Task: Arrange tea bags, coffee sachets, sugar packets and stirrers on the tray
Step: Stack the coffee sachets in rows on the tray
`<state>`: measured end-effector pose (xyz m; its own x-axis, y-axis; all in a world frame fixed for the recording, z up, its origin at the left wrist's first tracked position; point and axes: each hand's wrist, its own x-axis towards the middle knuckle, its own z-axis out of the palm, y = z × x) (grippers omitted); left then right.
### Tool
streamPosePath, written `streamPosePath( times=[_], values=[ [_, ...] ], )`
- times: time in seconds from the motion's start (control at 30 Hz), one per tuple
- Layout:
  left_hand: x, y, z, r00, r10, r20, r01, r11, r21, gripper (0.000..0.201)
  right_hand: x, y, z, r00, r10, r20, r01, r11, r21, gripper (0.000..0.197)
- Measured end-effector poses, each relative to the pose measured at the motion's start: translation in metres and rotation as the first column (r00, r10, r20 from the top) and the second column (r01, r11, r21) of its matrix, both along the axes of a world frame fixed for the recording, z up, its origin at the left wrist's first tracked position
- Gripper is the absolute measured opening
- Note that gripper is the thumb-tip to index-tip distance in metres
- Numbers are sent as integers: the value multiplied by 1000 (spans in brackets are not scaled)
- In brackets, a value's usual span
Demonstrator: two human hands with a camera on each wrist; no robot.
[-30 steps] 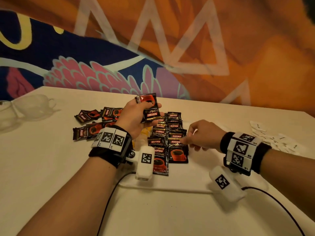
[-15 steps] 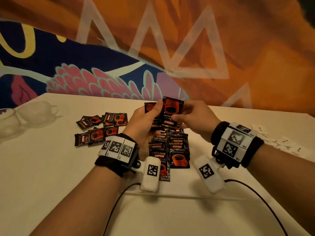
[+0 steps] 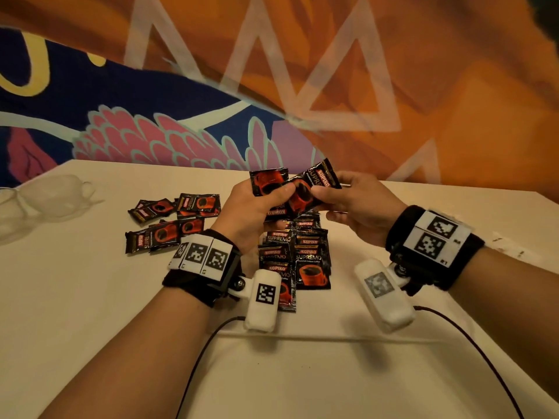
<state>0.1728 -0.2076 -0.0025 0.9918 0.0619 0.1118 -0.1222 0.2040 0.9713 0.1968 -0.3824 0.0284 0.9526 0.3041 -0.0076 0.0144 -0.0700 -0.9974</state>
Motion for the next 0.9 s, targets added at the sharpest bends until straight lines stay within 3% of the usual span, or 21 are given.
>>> streamPosePath(
  times=[0.1, 0.23, 0.33, 0.5, 0.63, 0.77, 0.9],
  values=[
    [2, 5, 1, 996, 90, -9, -90, 995, -50, 24, 0, -7, 1, 1000, -15, 11, 16, 1000, -26, 11],
    [6, 19, 4, 983, 174, -52, -181, 960, -213, 26, 0, -19, -8, 994, 76, -81, -95, 958, -270, 28],
    [8, 22, 3, 979, 178, -100, -198, 947, -254, 21, -6, -18, -25, 980, 67, -188, -141, 900, -412, 31],
    [7, 21, 3, 979, 140, -146, -174, 951, -256, 22, -11, -14, -45, 979, 29, -200, -136, 830, -541, 26],
    [7, 19, 3, 979, 132, -154, -166, 957, -239, 24, -12, -12, -51, 988, 9, -151, -103, 770, -629, 31],
    [6, 19, 4, 978, 127, -162, -163, 959, -230, 28, -14, -11, -54, 999, 31, -29, -42, 634, -772, 36],
    [6, 20, 5, 978, 143, -154, -167, 974, -153, 22, -15, -9, -49, 997, 74, 12, -36, 614, -788, 35]
  ],
)
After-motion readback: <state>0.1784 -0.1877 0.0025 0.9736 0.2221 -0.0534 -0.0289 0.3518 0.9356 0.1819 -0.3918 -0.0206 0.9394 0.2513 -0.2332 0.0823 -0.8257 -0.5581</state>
